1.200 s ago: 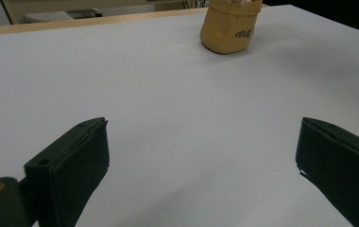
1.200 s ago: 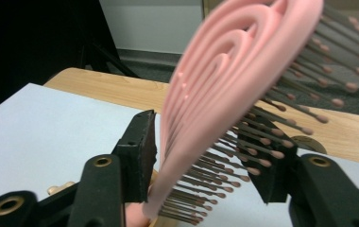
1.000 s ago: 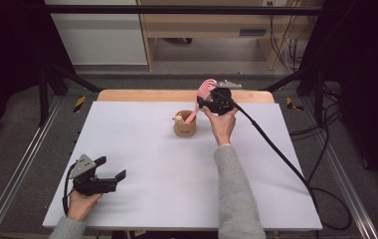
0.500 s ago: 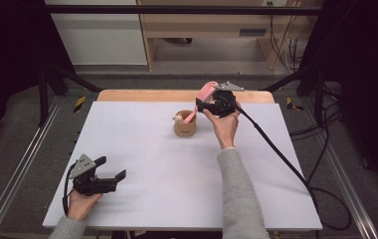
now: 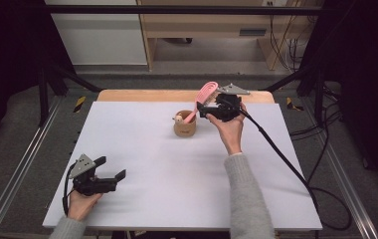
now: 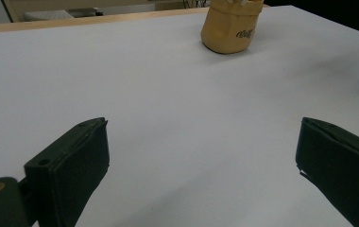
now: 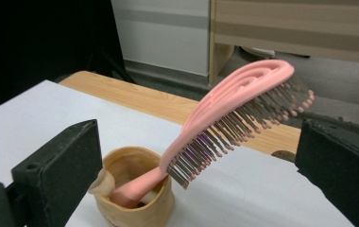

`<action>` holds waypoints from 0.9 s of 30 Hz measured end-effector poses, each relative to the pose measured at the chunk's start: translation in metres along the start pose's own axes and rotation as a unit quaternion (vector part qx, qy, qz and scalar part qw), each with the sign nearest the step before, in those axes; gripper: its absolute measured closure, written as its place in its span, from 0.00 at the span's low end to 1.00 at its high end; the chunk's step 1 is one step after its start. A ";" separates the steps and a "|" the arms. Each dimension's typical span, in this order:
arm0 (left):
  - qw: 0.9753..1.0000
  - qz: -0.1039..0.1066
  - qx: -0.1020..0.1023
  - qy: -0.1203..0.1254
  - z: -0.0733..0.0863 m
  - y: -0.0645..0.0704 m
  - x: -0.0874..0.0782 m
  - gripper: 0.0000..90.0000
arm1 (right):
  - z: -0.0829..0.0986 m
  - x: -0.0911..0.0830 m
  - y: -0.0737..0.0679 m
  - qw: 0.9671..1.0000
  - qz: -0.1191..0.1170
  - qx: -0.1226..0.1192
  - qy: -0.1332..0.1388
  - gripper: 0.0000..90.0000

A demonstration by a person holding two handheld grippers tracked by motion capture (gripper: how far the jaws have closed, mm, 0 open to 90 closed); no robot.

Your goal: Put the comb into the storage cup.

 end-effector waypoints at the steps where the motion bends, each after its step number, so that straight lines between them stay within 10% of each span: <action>1: 1.000 0.000 0.000 0.000 0.000 0.000 0.000 0.04 | -0.001 -0.003 0.000 1.000 -0.003 0.001 0.003 0.02; 27: 1.000 0.000 0.002 -0.002 0.000 0.000 0.001 0.04 | 0.007 -0.070 0.003 0.997 -0.073 -0.005 0.035 0.00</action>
Point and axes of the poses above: each handheld gripper's, and its own axes: x roughly forward along the jaws, z roughly out of its underside, y roughly to its right, the point moved 1 cm from there along x, roughly forward along the jaws, and after that the axes turned 9 degrees about y, right-handed, at the moved point
